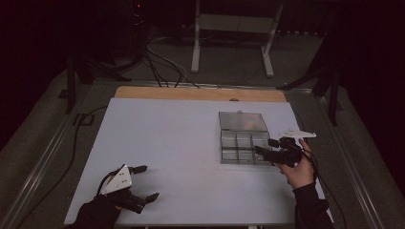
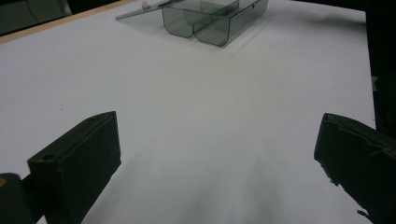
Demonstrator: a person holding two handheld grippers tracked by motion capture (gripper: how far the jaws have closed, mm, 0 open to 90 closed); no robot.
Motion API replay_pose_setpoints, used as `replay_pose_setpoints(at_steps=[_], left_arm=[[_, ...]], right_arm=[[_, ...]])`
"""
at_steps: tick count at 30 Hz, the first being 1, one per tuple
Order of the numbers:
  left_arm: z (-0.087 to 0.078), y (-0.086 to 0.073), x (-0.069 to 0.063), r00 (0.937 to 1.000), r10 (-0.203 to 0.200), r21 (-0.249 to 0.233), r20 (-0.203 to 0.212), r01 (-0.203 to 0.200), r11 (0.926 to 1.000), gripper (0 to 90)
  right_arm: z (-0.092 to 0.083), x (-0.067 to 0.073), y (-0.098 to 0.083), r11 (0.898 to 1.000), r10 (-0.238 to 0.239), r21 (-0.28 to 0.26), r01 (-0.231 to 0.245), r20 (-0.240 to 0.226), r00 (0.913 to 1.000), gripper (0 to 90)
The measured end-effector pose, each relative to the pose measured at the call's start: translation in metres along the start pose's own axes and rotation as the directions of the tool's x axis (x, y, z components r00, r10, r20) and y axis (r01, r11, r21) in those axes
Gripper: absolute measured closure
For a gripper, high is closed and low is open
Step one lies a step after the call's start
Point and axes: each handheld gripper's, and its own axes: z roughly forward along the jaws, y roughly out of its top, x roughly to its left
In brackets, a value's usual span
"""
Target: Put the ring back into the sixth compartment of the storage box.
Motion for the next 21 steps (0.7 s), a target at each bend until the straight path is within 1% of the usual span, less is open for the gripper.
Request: replay_pose_setpoints(at_steps=[1, 2, 3, 4, 5, 6, 7, 8, 12, 13, 14, 16, 18, 21], left_arm=[[0.0, 0.0, 0.0, 1.0, 0.001, 0.002, 0.0, -0.001, 1.0, 1.4], [0.0, 0.0, 0.0, 1.0, 0.001, 0.002, 0.0, -0.001, 1.0, 1.4], [0.0, 0.0, 0.0, 1.0, 0.001, -0.004, 0.002, -0.001, 1.0, 1.4], [-0.001, 0.0, 0.0, 1.0, 0.001, -0.005, 0.003, -0.001, 1.0, 1.4], [0.0, 0.0, 0.0, 1.0, 0.001, -0.004, 0.002, -0.001, 1.0, 1.4], [0.0, 0.0, 0.0, 1.0, 0.001, -0.001, 0.001, -0.001, 1.0, 1.4], [0.0, 0.0, 0.0, 1.0, 0.002, 0.0, 0.002, -0.002, 1.0, 1.4], [0.0, 0.0, 0.0, 1.0, 0.001, -0.002, 0.002, -0.001, 1.0, 1.4], [0.0, 0.0, 0.0, 1.0, 0.0, 0.001, 0.002, 0.0, 1.0, 1.4], [0.0, 0.0, 0.0, 1.0, 0.0, 0.0, 0.003, 0.0, 1.0, 1.4], [-0.001, 0.0, 0.0, 1.0, -0.001, -0.005, 0.005, 0.001, 1.0, 1.4], [-0.001, 0.0, 0.0, 1.0, -0.001, -0.005, 0.006, 0.001, 1.0, 1.4], [0.0, 0.0, 0.0, 1.0, 0.001, 0.001, 0.003, -0.001, 1.0, 1.4], [0.0, 0.0, 0.0, 1.0, 0.0, -0.005, 0.005, 0.0, 1.0, 1.4]], right_arm=[[-0.001, 0.002, 0.001, 1.0, 0.001, -0.006, -0.001, -0.008, 1.0, 22.5], [-0.001, 0.002, 0.001, 1.0, 0.001, -0.006, -0.001, -0.008, 1.0, 22.5], [-0.002, 0.005, 0.002, 1.0, -0.004, -0.014, 0.004, -0.021, 0.9998, 17.7], [-0.004, 0.009, 0.004, 1.0, -0.029, -0.008, 0.029, -0.066, 0.9974, 11.0], [-0.005, 0.011, 0.004, 0.999, -0.028, -0.029, 0.026, -0.072, 0.997, 8.7], [-0.006, 0.013, 0.005, 0.999, -0.022, -0.036, 0.019, -0.082, 0.9964, 7.2], [-0.007, 0.015, 0.006, 0.999, -0.025, -0.032, 0.022, -0.097, 0.995, 5.1], [-0.008, 0.017, 0.007, 0.999, -0.033, -0.037, 0.03, -0.102, 0.9942, 0.7], [-0.011, 0.023, 0.009, 0.998, -0.044, -0.059, 0.038, -0.118, 0.992, 0.0], [-0.011, 0.023, 0.009, 0.998, -0.039, -0.059, 0.031, -0.134, 0.9902, 0.0], [-0.012, 0.024, 0.009, 0.997, -0.04, -0.075, 0.03, -0.143, 0.9889, 0.0], [-0.012, 0.026, 0.009, 0.995, -0.043, -0.093, 0.031, -0.133, 0.9902, 0.0], [-0.013, 0.027, 0.009, 0.994, -0.045, -0.102, 0.031, -0.138, 0.9894, 0.0], [-0.014, 0.03, 0.008, 0.992, -0.061, -0.121, 0.045, -0.132, 0.9893, 0.0]])
